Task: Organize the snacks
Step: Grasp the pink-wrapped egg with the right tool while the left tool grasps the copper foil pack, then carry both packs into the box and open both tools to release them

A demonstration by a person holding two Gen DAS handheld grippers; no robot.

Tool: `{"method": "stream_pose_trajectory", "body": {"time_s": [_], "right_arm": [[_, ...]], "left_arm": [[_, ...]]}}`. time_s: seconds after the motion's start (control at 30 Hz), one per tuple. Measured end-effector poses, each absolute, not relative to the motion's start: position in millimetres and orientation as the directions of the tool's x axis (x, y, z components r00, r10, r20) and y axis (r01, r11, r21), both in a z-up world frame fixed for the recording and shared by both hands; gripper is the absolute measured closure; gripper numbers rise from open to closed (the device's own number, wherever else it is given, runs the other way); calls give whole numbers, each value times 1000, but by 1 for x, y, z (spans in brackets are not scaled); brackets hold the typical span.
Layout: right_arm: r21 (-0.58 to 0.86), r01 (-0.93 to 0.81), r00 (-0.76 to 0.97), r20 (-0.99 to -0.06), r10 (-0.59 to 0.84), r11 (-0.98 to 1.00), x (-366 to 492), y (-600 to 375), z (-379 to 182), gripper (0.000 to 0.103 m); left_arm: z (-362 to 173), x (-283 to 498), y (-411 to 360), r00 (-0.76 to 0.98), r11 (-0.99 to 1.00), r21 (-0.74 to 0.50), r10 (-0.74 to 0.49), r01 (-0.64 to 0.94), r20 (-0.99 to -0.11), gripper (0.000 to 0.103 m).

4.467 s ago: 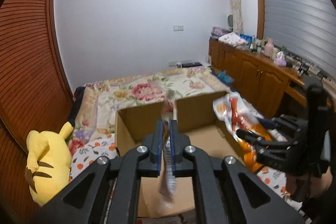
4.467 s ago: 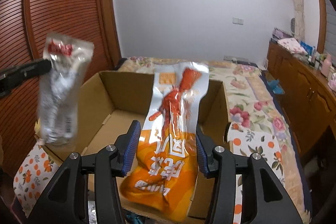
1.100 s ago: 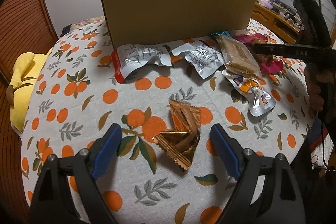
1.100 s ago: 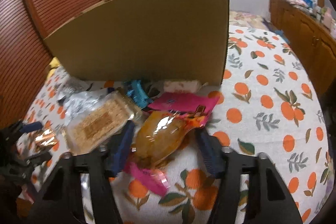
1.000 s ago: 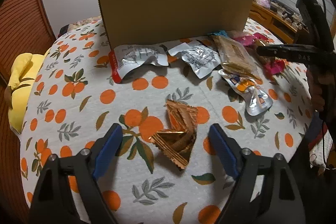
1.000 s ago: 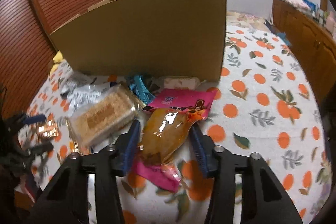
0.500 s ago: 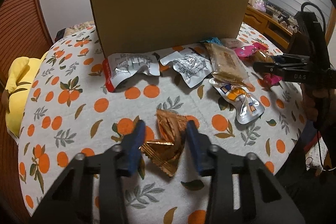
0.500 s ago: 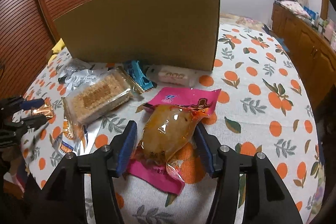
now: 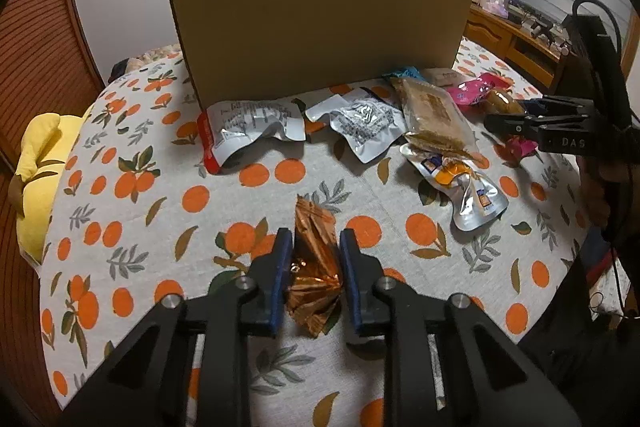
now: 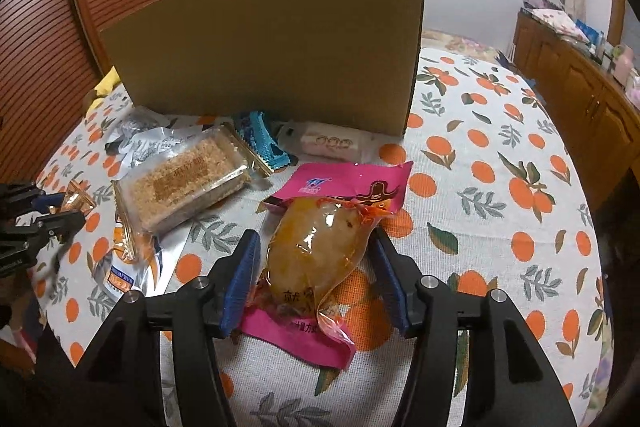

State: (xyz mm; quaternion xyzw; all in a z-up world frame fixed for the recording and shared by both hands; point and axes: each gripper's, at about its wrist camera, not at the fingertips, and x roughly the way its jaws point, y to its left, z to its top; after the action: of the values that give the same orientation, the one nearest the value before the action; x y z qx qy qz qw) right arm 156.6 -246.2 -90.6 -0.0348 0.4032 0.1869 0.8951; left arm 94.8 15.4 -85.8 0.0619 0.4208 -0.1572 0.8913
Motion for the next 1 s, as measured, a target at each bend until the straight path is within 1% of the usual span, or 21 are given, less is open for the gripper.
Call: {"method": "stream_pose_trajectory", "body": {"time_s": [0.07,0.1,0.2,0.3,0.73,1.0], "right_arm": [[91,-362,606,-733,309,928,156,-247,-90,46],[92,-360,608,-732,308,928,156,-247,-90,48],[95,-366,610,-727,316,926,154,-248,-90,59],[91,-371,611,-725,317,924,153,-247,-89,64],[62,-395,630,-708,319,917,135,-242,-79,65],[63,-408,663,-666,343,911,129,-242,-53,65]], "left_arm": [[-82,93,15,607,943,-28,-237,332,-758,83],[-79,92,15,614,942,-37,-247,333,-750,83],[-68,90,13,632,940,-47,-265,339,-728,83],[-58,90,11,647,937,-51,-278,346,-710,83],[-27,108,5,687,930,-87,-326,358,-649,82],[-4,129,1,711,925,-95,-346,368,-613,82]]}}
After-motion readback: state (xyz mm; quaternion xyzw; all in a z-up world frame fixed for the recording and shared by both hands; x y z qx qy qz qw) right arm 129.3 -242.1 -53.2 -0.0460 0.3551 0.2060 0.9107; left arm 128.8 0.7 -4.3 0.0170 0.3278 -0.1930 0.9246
